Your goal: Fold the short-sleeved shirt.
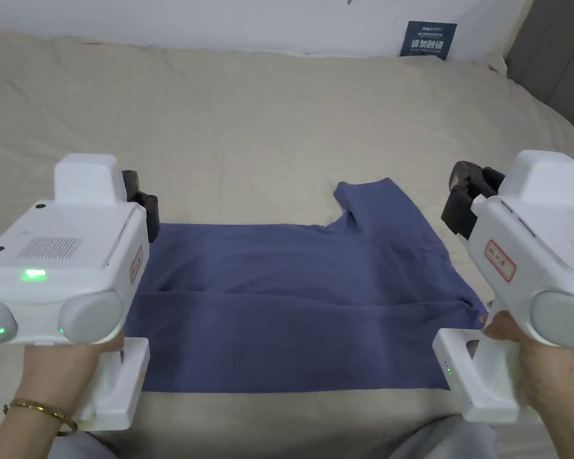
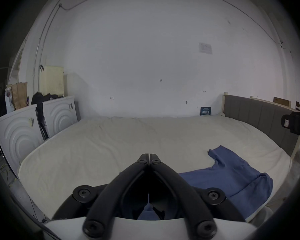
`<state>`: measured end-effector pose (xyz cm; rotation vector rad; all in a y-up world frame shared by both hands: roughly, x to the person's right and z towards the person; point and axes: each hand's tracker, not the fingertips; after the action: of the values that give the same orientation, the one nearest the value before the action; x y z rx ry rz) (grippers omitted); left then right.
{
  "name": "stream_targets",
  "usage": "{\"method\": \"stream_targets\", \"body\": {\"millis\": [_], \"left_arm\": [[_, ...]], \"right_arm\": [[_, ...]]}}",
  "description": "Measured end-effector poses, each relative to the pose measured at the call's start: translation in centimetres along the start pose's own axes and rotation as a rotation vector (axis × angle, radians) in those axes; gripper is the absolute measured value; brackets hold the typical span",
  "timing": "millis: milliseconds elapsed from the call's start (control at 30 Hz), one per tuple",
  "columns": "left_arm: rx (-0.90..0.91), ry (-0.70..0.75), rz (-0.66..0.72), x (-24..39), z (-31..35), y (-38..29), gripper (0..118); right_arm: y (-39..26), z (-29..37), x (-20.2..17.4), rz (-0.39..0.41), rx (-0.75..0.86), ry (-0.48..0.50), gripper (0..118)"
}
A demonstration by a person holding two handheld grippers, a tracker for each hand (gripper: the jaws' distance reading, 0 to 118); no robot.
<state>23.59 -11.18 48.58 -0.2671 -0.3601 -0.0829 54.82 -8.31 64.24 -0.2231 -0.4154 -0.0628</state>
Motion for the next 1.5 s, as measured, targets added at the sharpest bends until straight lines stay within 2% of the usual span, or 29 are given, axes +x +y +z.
{"method": "stream_targets", "body": {"millis": [167, 200, 233, 267, 333, 367, 400, 567, 733, 800, 867, 933, 967, 1000, 1033, 1067, 1100, 1233, 1267, 1300, 1333, 1367, 1400, 1433, 1500], "left_arm": [[-0.215, -0.04, 0.039, -3.5, -5.5, 2.1, 0], [-0.284, -0.049, 0.052, -4.2, -6.8, 2.5, 6], [-0.324, -0.053, 0.077, -5.0, -8.3, 2.9, 22], [-0.377, -0.063, 0.065, -5.8, -10.0, 3.1, 45], [-0.457, -0.075, 0.07, -7.1, -13.2, 3.0, 100], [-0.516, -0.085, 0.076, -7.5, -14.9, 2.8, 113], [-0.555, -0.076, 0.073, -7.8, -16.3, 2.5, 118], [-0.684, -0.049, 0.055, -9.2, -23.1, 0.4, 118], [-0.797, -0.015, 0.146, -10.7, -28.7, -2.9, 118], [-0.813, 0.008, 0.137, -10.8, -30.1, -4.3, 111], [-0.852, 0.063, 0.104, -10.7, -31.2, -5.8, 91], [-0.889, 0.072, 0.102, -10.6, -31.6, -6.9, 67], [-0.855, 0.06, 0.117, -10.5, -31.0, -6.7, 66], [-0.841, 0.062, 0.114, -10.3, -30.8, -6.4, 61], [-0.824, 0.039, 0.099, -10.2, -30.4, -6.3, 39], [-0.798, -0.001, 0.08, -9.9, -29.9, -6.0, 10], [-0.805, 0.021, 0.082, -9.8, -29.5, -5.9, 2], [-0.797, -0.03, 0.092, -8.7, -28.2, -4.4, 2], [-0.749, -0.029, 0.076, -8.4, -27.3, -3.5, 2], [-0.719, -0.036, 0.067, -8.3, -26.5, -3.0, 2], [-0.686, -0.051, 0.067, -8.3, -25.7, -2.1, 2], [-0.657, -0.065, 0.093, -8.4, -24.7, -1.2, 2], [-0.641, -0.078, 0.125, -8.5, -24.0, -0.4, 2], [-0.626, -0.087, 0.138, -8.7, -23.3, 0.2, 2], [-0.603, -0.081, 0.13, -8.7, -21.9, 1.2, 2]], "right_arm": [[-0.1, -1.0, 0.1, 0.014, -0.034, 0.011, 1], [-0.2, -1.2, 0.0, 0.015, -0.041, 0.01, 1], [-0.3, -1.6, 0.0, 0.016, -0.051, 0.011, 1], [-0.4, -2.0, 0.0, 0.013, -0.061, 0.012, 1], [-0.5, -2.6, 0.1, 0.002, -0.08, 0.015, 1], [-0.7, -3.0, 0.1, 0.0, -0.09, 0.015, 2], [-0.8, -3.4, 0.0, 0.0, -0.097, 0.014, 2], [-1.6, -5.8, 0.0, 0.013, -0.166, 0.015, 2], [-2.6, -8.0, 0.2, 0.022, -0.224, -0.006, 2], [-3.0, -8.7, 0.5, 0.024, -0.242, -0.021, 2], [-3.5, -9.5, 1.4, 0.018, -0.261, -0.031, 2], [-3.7, -10.0, 1.9, -0.009, -0.277, -0.039, 2], [-3.6, -10.1, 1.8, -0.019, -0.278, -0.04, 2], [-3.6, -10.2, 1.8, -0.021, -0.279, -0.046, 2], [-3.6, -10.4, 1.9, -0.021, -0.278, -0.052, 2], [-3.5, -10.6, 2.0, -0.022, -0.279, -0.056, 2], [-3.2, -10.8, 2.0, -0.027, -0.28, -0.061, 2], [-1.7, -12.7, 3.1, -0.033, -0.298, -0.07, 2], [-0.9, -13.9, 3.8, -0.039, -0.333, -0.071, 7], [-0.5, -14.9, 4.3, -0.057, -0.376, -0.064, 22], [0.1, -16.3, 5.2, -0.079, -0.422, -0.043, 54], [0.4, -17.8, 6.0, -0.084, -0.442, -0.026, 81], [0.6, -19.4, 6.6, -0.038, -0.48, -0.024, 101], [0.5, -20.9, 7.0, -0.01, -0.52, -0.034, 117], [-0.5, -25.3, 9.3, 0.004, -0.63, -0.048, 118]]}}
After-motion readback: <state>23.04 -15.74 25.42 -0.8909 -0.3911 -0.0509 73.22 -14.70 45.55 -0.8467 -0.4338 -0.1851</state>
